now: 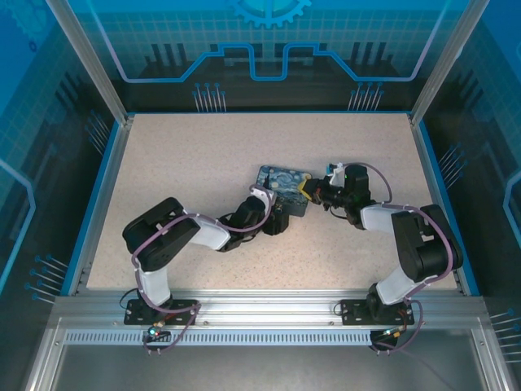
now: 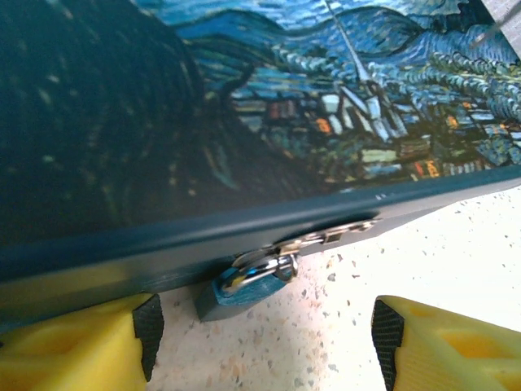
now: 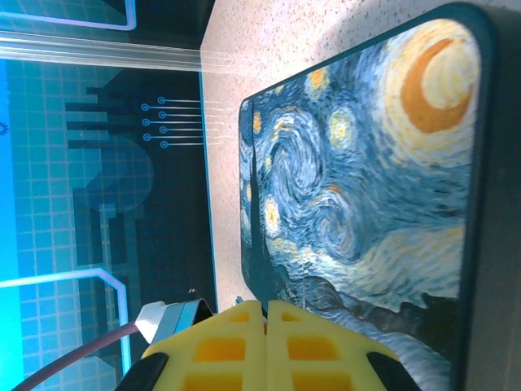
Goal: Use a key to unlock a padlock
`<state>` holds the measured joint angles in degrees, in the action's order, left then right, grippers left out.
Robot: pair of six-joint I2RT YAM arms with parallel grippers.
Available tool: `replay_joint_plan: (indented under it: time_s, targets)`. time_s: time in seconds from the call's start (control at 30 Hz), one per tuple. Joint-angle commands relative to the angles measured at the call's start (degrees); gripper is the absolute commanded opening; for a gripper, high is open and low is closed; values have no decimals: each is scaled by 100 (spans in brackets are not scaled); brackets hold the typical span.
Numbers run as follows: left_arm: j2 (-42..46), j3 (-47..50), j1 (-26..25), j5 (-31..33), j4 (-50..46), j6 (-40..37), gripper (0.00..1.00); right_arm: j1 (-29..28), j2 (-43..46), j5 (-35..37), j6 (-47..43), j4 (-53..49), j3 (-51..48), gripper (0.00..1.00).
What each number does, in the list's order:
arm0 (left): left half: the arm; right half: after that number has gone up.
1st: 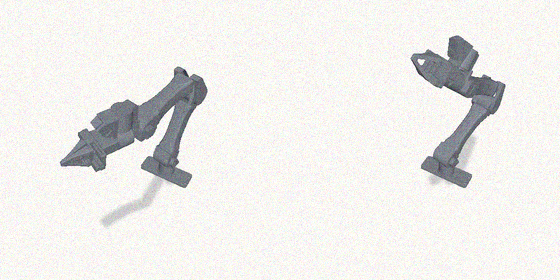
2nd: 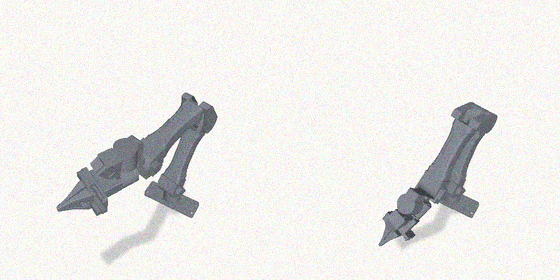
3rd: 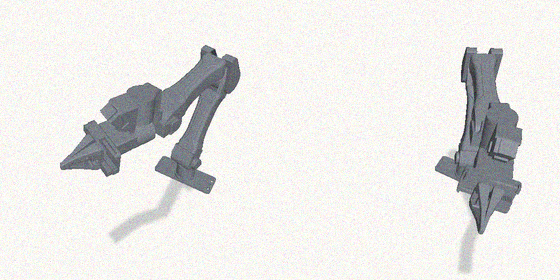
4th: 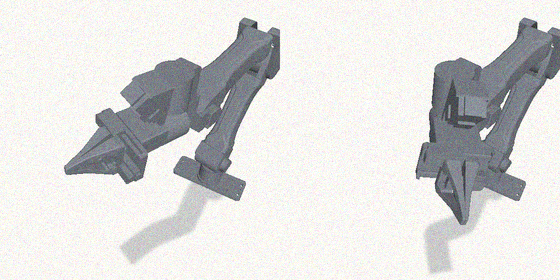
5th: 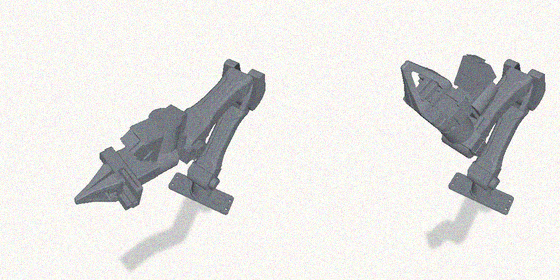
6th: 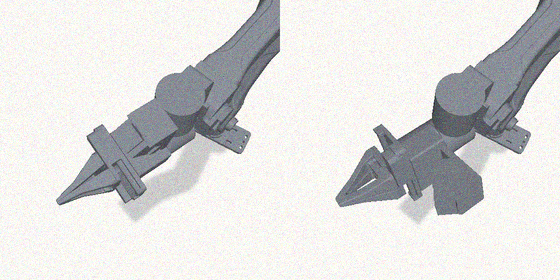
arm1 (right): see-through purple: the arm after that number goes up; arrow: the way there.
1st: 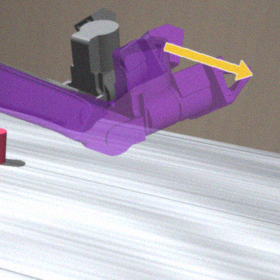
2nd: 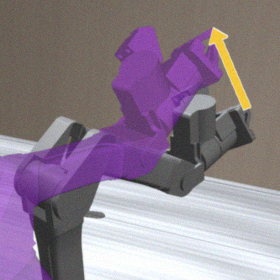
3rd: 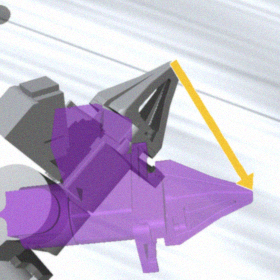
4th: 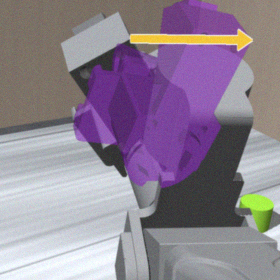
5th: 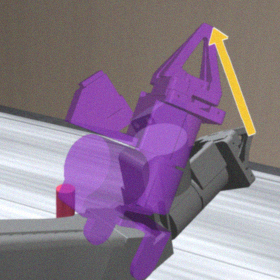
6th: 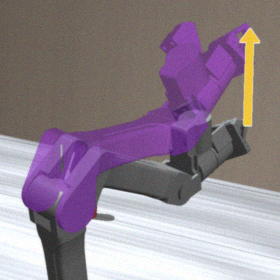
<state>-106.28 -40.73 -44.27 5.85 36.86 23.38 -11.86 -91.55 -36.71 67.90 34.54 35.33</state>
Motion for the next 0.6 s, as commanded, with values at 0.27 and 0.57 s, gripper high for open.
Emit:
replay_joint_plan:
  time_s: [0.27,0.57]
  targets:
    - [-365,-444,-65,-809,615,626,70,152,-240,-166,-49,66,133,0]
    - [-723,-488,-17,-933,1383,1483,70,205,-271,-203,-52,119,77,0]
